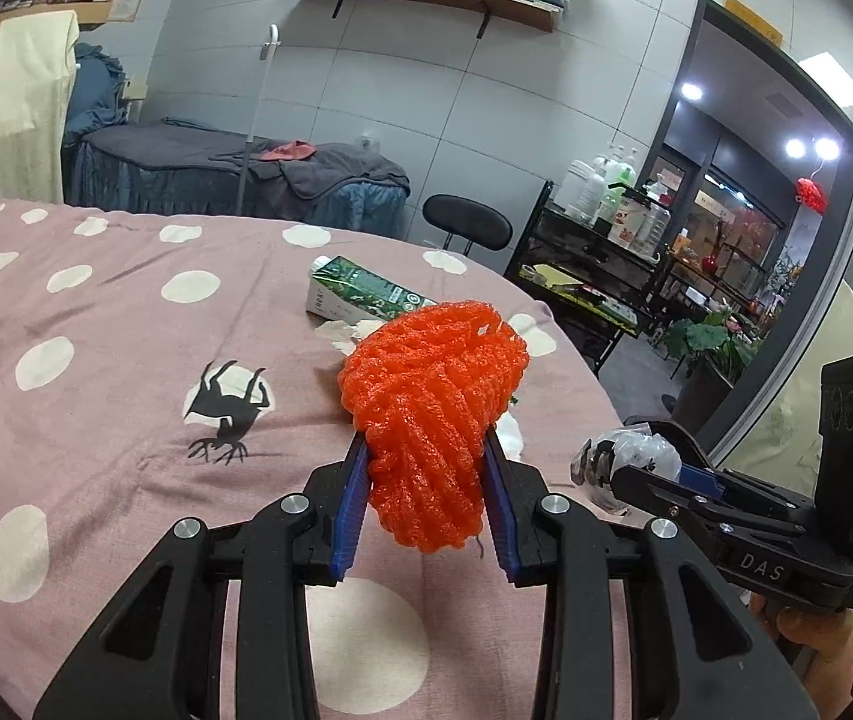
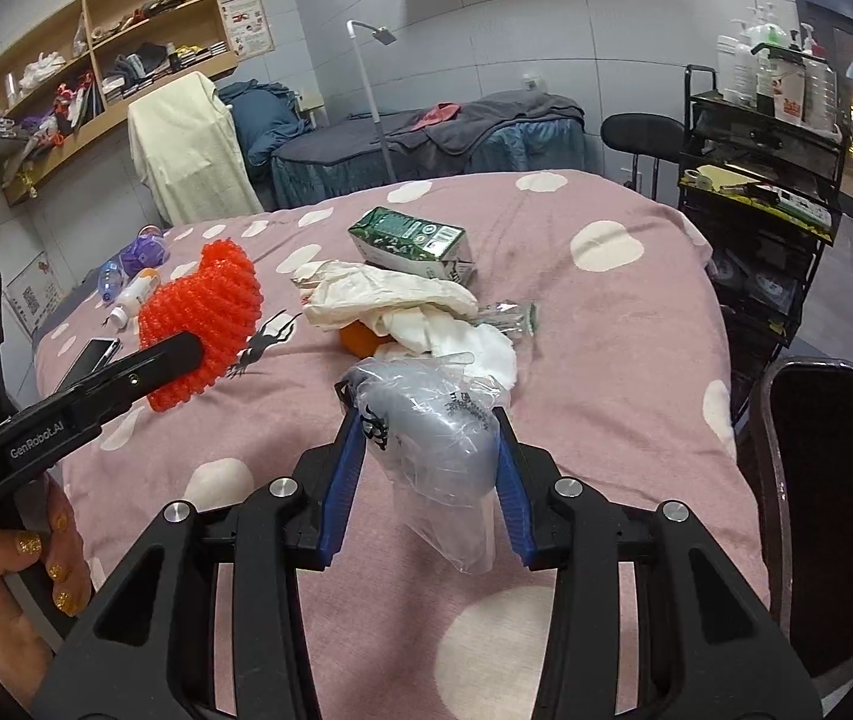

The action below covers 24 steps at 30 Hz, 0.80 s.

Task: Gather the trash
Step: 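Grasp the orange foam net with the left tool while the right tool grasps the clear plastic bag, then carry the clear plastic bag into the bin and open the right tool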

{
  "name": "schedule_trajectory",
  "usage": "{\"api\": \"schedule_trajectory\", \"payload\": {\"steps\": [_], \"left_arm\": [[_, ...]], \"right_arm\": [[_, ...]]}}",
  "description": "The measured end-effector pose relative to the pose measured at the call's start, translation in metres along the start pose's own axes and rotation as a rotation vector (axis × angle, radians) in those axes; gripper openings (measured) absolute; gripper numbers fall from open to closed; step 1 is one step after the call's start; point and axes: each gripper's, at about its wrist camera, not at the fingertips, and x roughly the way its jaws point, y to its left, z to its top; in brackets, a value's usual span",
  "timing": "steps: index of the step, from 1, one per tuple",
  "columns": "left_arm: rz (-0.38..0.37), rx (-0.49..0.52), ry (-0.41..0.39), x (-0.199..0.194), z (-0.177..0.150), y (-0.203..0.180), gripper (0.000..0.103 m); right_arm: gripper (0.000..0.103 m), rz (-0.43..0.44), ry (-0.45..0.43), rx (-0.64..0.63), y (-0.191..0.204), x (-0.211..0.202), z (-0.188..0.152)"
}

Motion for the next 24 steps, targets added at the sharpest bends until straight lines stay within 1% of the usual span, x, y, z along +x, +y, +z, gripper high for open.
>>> {"api": "schedule_trajectory", "payload": {"steps": [11, 18, 24], "left_arm": [[-0.082, 0.041, 0.014, 0.007, -0.009, -0.044, 0.034], [-0.136, 0.076, 0.047, 0.020, -0.014, -0.074, 0.034], [-0.175, 0.107, 0.072, 0.030, -0.017, -0.096, 0.034]], "right_arm": [[0.042, -0.103, -0.045, 0.113, -0.058, -0.027, -0.008], [0.042, -0.205, -0.075, 0.205, -0.106, -0.045, -0.015], [0.042, -0.301, -0.082, 0.292, -0.152, -0.058, -0.024]]}}
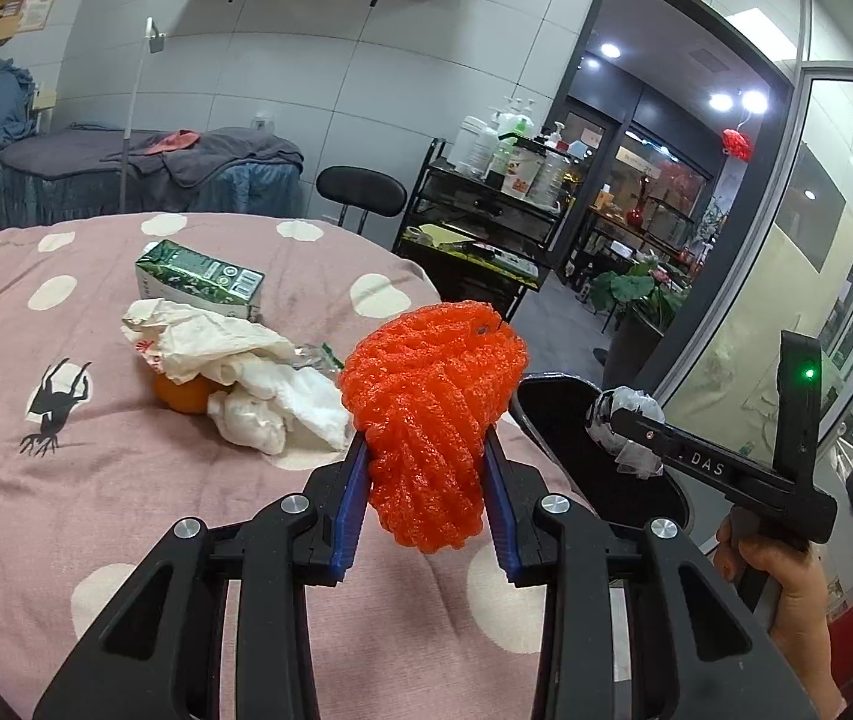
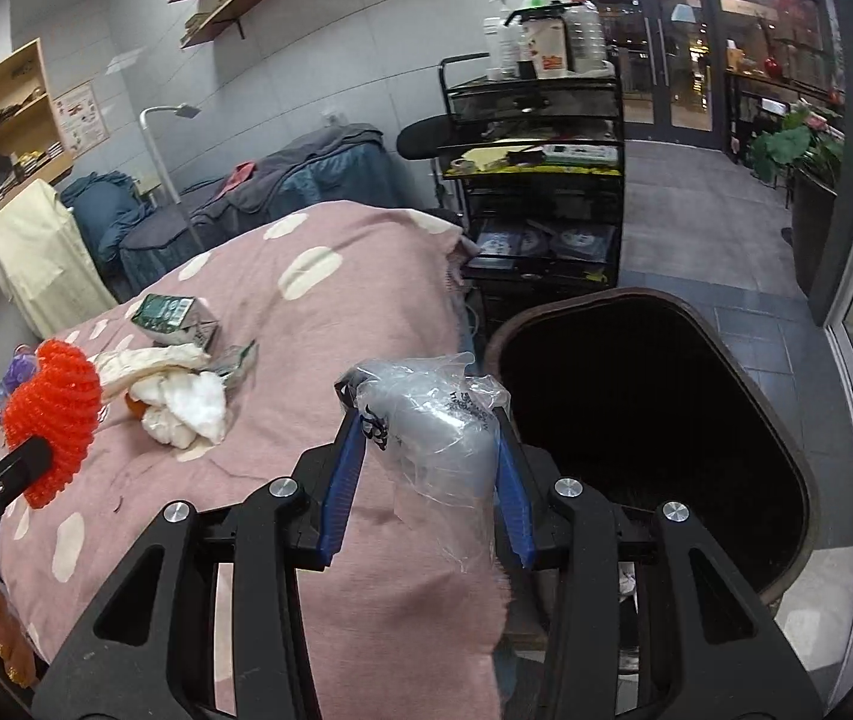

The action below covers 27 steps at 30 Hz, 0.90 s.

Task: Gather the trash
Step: 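Carry the clear plastic bag into the bin and open the right tool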

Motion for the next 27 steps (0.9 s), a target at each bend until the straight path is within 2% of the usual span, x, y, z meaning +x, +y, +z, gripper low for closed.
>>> {"api": "schedule_trajectory", "payload": {"steps": [10, 17, 21, 22, 24, 27], "left_arm": [[-0.045, 0.059, 0.030, 0.021, 0.003, -0.031, 0.035], [-0.078, 0.082, 0.050, 0.031, 0.001, -0.048, 0.035], [-0.092, 0.101, 0.059, 0.035, 0.001, -0.058, 0.035], [-0.094, 0.105, 0.060, 0.037, 0.001, -0.060, 0.035], [-0.104, 0.111, 0.069, 0.040, 0.001, -0.064, 0.035], [-0.128, 0.115, 0.084, 0.046, 0.002, -0.069, 0.035]], "right_arm": [[0.042, -0.127, 0.056, 0.117, -0.065, 0.026, -0.008], [0.046, -0.185, 0.089, 0.164, -0.091, 0.046, -0.019], [0.059, -0.220, 0.089, 0.184, -0.099, 0.048, -0.025], [0.068, -0.228, 0.086, 0.185, -0.100, 0.047, -0.026], [0.075, -0.238, 0.071, 0.186, -0.100, 0.043, -0.029], [0.076, -0.249, 0.059, 0.179, -0.100, 0.037, -0.032]]}}
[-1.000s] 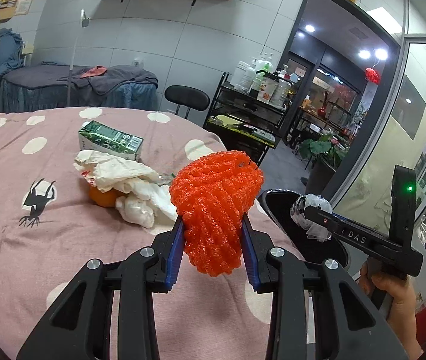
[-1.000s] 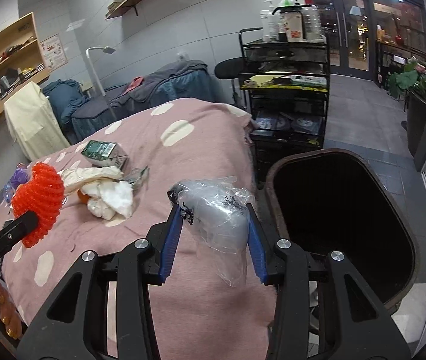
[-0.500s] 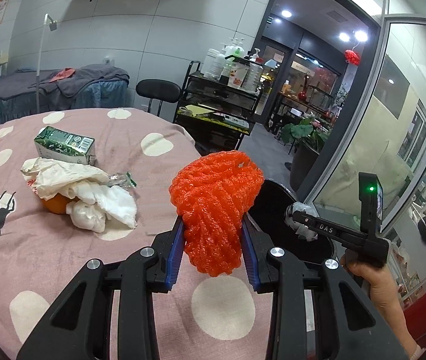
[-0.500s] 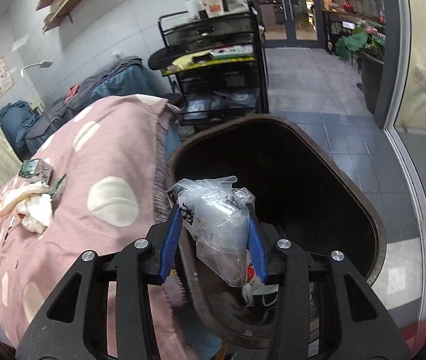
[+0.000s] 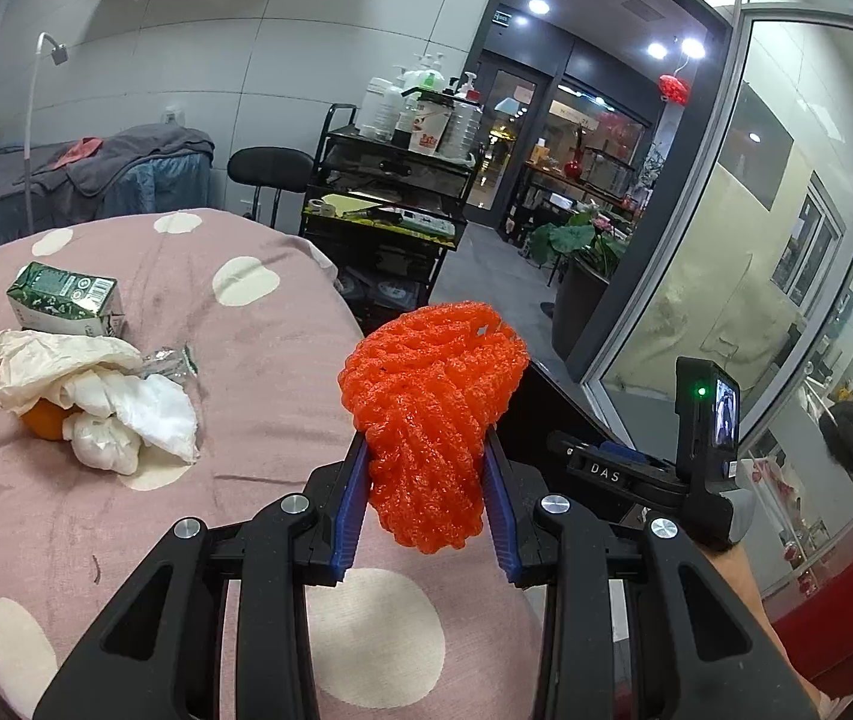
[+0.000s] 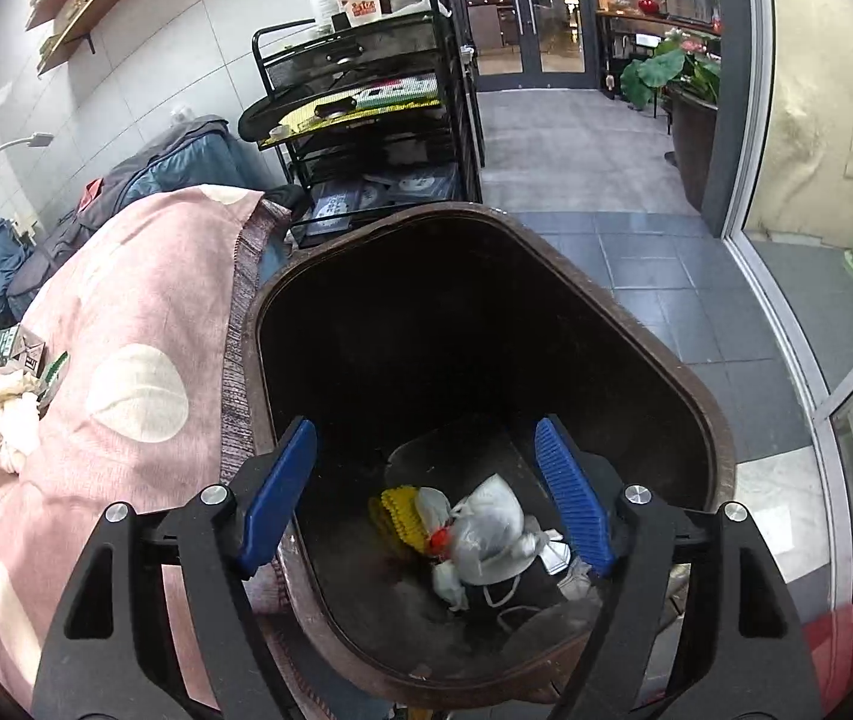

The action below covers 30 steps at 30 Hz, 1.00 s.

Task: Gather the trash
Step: 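Carry the clear plastic bag into the bin and open the right tool, then lower the orange foam net into the bin and open the left tool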

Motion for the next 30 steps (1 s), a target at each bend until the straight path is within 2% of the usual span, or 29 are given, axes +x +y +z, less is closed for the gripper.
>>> {"api": "schedule_trajectory", "payload": {"steps": [7, 16, 21, 30], "left_arm": [[-0.046, 0.057, 0.034, 0.023, 0.010, -0.023, 0.035], [-0.104, 0.097, 0.114, 0.065, 0.014, -0.048, 0.035], [-0.128, 0.087, 0.155, 0.087, 0.017, -0.053, 0.035], [-0.143, 0.132, 0.228, 0.123, 0.022, -0.073, 0.035]], "right_arm": [[0.080, -0.015, -0.048, -0.021, 0.001, -0.022, -0.007], [0.081, -0.033, -0.055, -0.019, -0.009, -0.036, -0.011], [0.081, -0.046, -0.063, 0.006, -0.020, -0.044, -0.012], [0.081, -0.063, -0.047, 0.033, -0.032, -0.049, -0.020]]}}
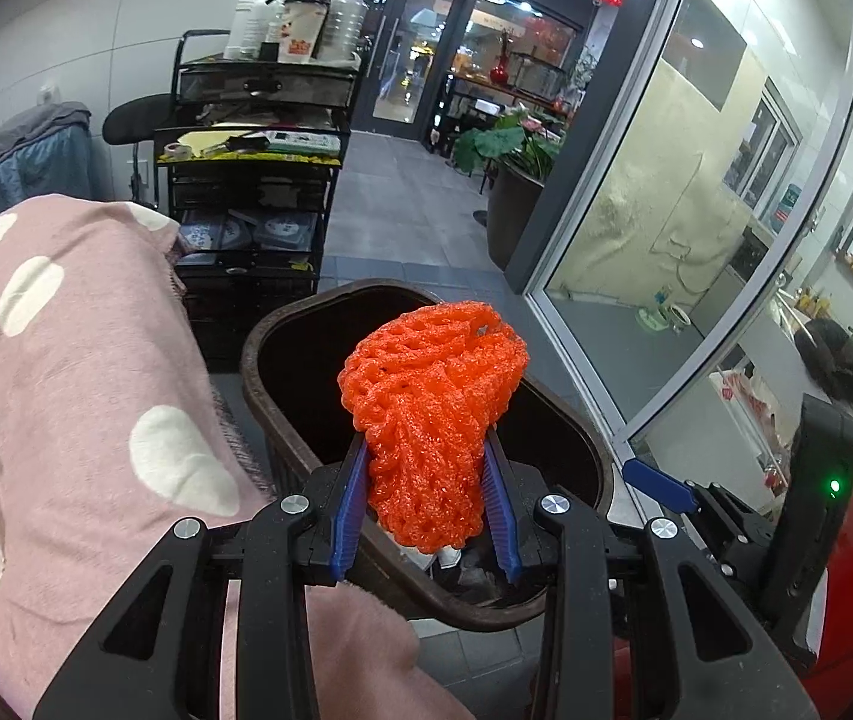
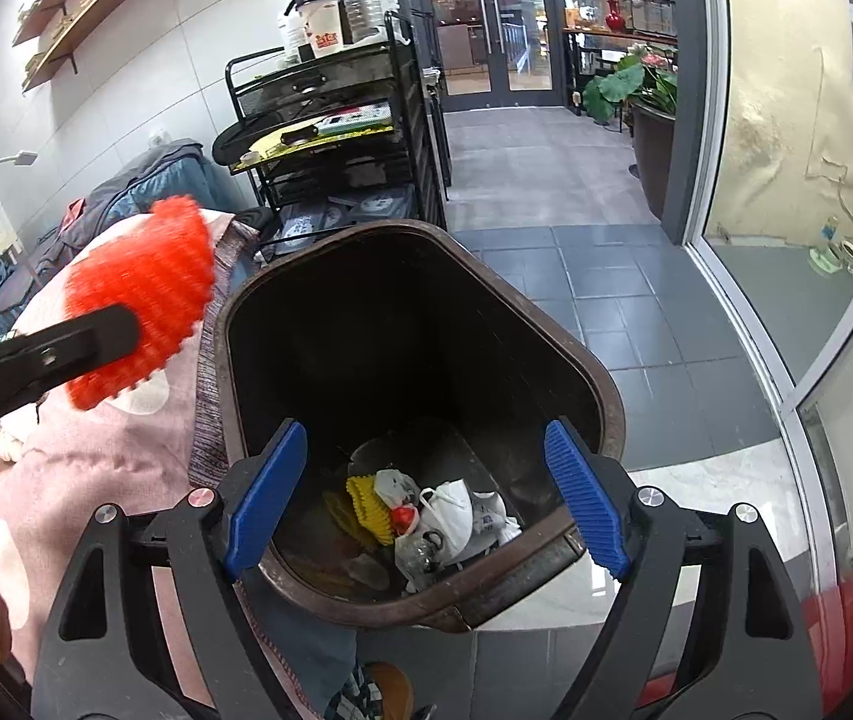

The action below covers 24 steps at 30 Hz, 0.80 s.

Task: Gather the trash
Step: 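Lower the orange foam net into the bin and open the left tool, then move both tools back over the table toward the remaining trash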

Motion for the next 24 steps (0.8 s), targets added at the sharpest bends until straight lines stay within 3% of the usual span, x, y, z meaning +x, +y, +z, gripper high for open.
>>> {"api": "schedule_trajectory", "payload": {"steps": [7, 12, 17, 24], "left_arm": [[0.008, 0.042, 0.050, 0.022, 0.005, -0.009, 0.039], [0.014, 0.025, 0.058, 0.032, 0.009, -0.007, 0.075], [0.007, 0.041, 0.053, 0.034, 0.010, -0.010, 0.093], [-0.002, 0.020, 0.023, 0.020, 0.008, -0.010, 0.097]], "right_arm": [[0.081, -0.011, 0.010, 0.003, -0.006, -0.002, -0.006], [0.081, -0.017, 0.022, 0.007, -0.009, -0.002, -0.010], [0.081, -0.018, 0.034, 0.021, -0.012, 0.002, -0.012], [0.087, -0.021, 0.028, 0.033, -0.014, 0.004, -0.012]]}}
